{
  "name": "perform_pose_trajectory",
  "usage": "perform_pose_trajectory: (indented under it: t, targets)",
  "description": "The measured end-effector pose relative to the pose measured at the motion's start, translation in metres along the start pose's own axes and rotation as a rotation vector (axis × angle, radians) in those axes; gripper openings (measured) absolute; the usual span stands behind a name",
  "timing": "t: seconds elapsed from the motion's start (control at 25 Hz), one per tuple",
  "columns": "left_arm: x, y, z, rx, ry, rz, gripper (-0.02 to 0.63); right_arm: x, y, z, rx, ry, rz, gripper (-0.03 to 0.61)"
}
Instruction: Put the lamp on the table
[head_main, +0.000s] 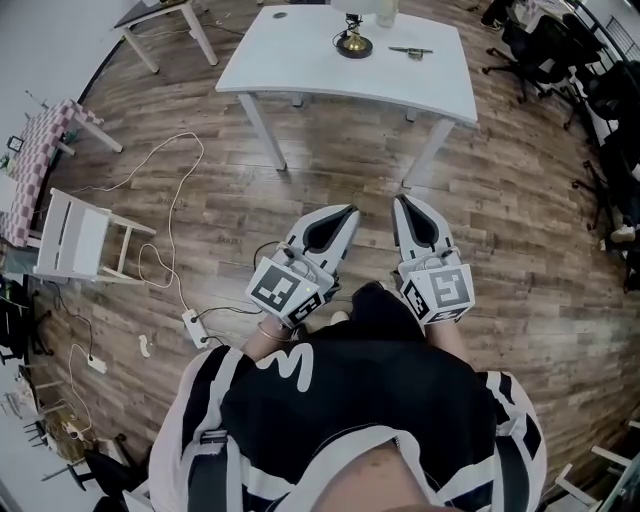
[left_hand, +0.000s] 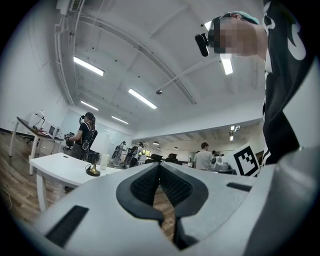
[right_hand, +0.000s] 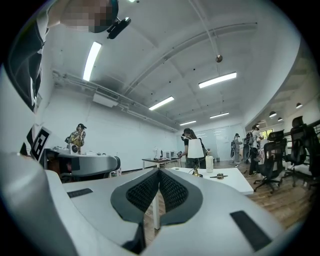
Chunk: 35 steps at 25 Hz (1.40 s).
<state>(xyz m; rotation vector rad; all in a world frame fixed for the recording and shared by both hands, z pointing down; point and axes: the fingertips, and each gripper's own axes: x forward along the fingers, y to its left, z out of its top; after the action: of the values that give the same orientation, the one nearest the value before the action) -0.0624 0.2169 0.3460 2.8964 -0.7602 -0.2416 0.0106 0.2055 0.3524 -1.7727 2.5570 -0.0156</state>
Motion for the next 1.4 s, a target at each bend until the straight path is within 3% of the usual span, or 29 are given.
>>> perform_pose_trajectory:
  t: [0.2, 0.52, 1.4]
  targets:
    - [-0.011, -0.007, 0.011, 0.014, -0.041, 0.008, 0.005, -0.008, 0.014, 0.006, -0.007, -0.017, 0.015, 0.018]
    - [-0.017, -0.013, 0.003, -0.009, -0.007, -0.003, 0.005, -0.022, 0.021, 0.02, 0.043, -0.081, 0.014, 0.018]
    - [-0.023, -0.017, 0.001, -0.016, -0.023, 0.02, 0.005, -0.023, 0.029, 0.007, 0.004, -0.036, 0.024, 0.018]
